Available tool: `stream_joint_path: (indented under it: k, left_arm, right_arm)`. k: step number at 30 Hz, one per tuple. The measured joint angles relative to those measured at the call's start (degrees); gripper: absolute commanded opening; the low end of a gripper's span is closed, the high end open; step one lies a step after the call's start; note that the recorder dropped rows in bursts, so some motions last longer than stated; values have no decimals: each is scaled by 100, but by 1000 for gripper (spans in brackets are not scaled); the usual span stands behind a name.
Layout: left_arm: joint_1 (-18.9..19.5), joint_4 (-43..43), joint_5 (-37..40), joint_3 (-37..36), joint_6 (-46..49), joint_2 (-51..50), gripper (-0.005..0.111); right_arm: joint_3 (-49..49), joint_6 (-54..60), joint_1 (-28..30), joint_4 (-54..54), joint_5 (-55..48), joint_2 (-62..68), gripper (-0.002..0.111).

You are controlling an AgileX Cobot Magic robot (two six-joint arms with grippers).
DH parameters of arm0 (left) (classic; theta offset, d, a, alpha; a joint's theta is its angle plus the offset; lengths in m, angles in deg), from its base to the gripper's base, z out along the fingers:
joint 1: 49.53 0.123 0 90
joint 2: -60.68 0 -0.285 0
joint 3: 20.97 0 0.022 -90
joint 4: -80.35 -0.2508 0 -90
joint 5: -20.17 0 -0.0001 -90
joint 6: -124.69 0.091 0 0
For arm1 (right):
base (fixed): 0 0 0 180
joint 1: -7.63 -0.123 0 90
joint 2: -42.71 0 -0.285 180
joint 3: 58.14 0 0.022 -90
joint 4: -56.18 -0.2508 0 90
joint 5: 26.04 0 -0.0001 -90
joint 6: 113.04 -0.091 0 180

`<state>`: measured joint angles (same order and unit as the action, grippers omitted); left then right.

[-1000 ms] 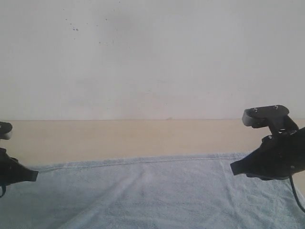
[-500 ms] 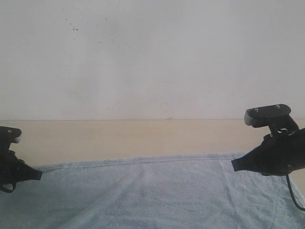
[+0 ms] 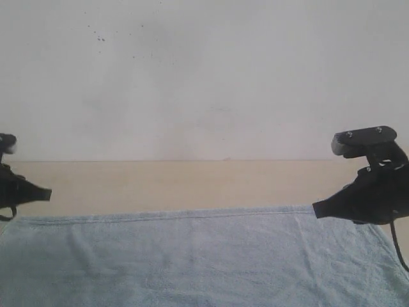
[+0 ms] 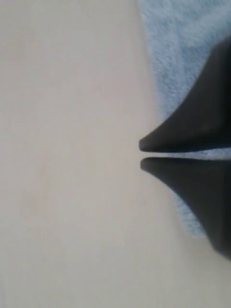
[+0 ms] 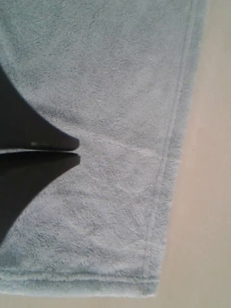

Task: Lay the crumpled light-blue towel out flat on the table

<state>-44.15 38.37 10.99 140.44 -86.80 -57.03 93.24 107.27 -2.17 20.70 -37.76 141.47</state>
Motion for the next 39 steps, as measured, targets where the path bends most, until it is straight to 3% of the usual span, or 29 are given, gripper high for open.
stream_joint_path:
  k: [5, 11, 16, 21, 29, 33, 39]
  left_arm:
    - [0, 25, -28, -594, -757, 1286, 4]
    - [0, 75, 387, -1606, -902, 3223, 4]
    - [52, 270, 1223, -2497, -1064, 5061, 4]
    - [129, 319, 1563, -3347, -1598, 7088, 4]
    - [129, 319, 2691, -4216, -1520, 10327, 4]
    - [25, 340, 3338, -4307, -1084, 10936, 4]
    - [-827, 455, 3753, -4372, -965, 10984, 4]
  right_arm:
    - [0, -176, 0, 0, -202, -602, 0]
    - [-194, -398, 0, 0, -523, -1553, 0]
    - [-1116, -809, 0, 12, 317, -2757, 0]
    - [-2475, -1000, 0, -11, 1061, -4427, 0]
    - [-3407, -1147, 0, -52, 752, -6623, 0]
    - [-3446, -515, 0, 120, 381, -7322, 0]
    - [-3446, -405, 0, 509, -1125, -8192, 0]
